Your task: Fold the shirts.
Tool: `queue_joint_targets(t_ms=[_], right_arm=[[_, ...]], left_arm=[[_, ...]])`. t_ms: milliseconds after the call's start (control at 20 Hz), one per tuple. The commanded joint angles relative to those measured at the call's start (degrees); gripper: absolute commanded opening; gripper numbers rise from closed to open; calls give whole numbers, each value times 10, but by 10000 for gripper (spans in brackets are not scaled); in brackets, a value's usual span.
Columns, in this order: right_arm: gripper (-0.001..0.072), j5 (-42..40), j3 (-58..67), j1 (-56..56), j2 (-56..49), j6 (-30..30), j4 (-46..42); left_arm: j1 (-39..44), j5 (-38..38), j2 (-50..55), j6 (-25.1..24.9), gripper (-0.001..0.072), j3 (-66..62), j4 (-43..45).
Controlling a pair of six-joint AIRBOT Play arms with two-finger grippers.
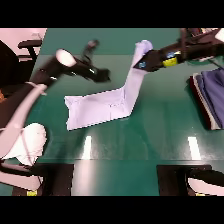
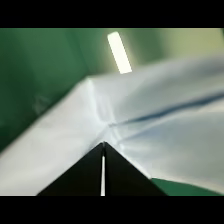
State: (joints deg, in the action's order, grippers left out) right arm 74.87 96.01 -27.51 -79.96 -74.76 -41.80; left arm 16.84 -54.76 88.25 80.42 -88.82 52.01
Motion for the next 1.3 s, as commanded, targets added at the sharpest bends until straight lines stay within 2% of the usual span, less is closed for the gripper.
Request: queue_joint_targets(t_ms=[0,50,150,200,250,350,600,700,900,950,1000,1200,1250], right_arm=[[18,-91,1,-109,-53,24,50],[29,-121,1,-146,-75,26,50],[268,-164,1,-211,-119,72,69],[355,-167,10,-235,-141,90,73],[405,-157,29,-250,-162,93,70],[414,-112,72,-253,-193,92,58],[412,11,82,-164,-185,23,-125],[412,42,67,-105,-181,-4,-154],[413,16,-71,24,-147,-38,-152],[467,-1,-107,50,-141,-49,-149],[619,-14,-139,75,-141,-60,-137],[618,-45,-203,107,-181,-55,-40],[579,-50,-203,98,-197,-50,-24]], left_arm=[[-108,-17,-121,-10,25,-4,49],[-133,-20,-148,-9,25,-4,64],[-178,-33,-190,-9,26,-4,81],[-195,-39,-204,-9,26,-4,81],[-208,-47,-212,-9,26,-4,81],[-216,-73,-216,-9,26,-4,81],[-204,-102,-216,-10,25,-1,83],[-189,-105,-216,-10,25,3,85],[-136,-98,-212,-28,25,17,89],[-123,-92,-212,-29,25,22,89],[-111,-78,-212,-29,25,29,89],[-84,-41,-212,-29,25,52,84],[-84,-39,-212,-30,26,55,86]])
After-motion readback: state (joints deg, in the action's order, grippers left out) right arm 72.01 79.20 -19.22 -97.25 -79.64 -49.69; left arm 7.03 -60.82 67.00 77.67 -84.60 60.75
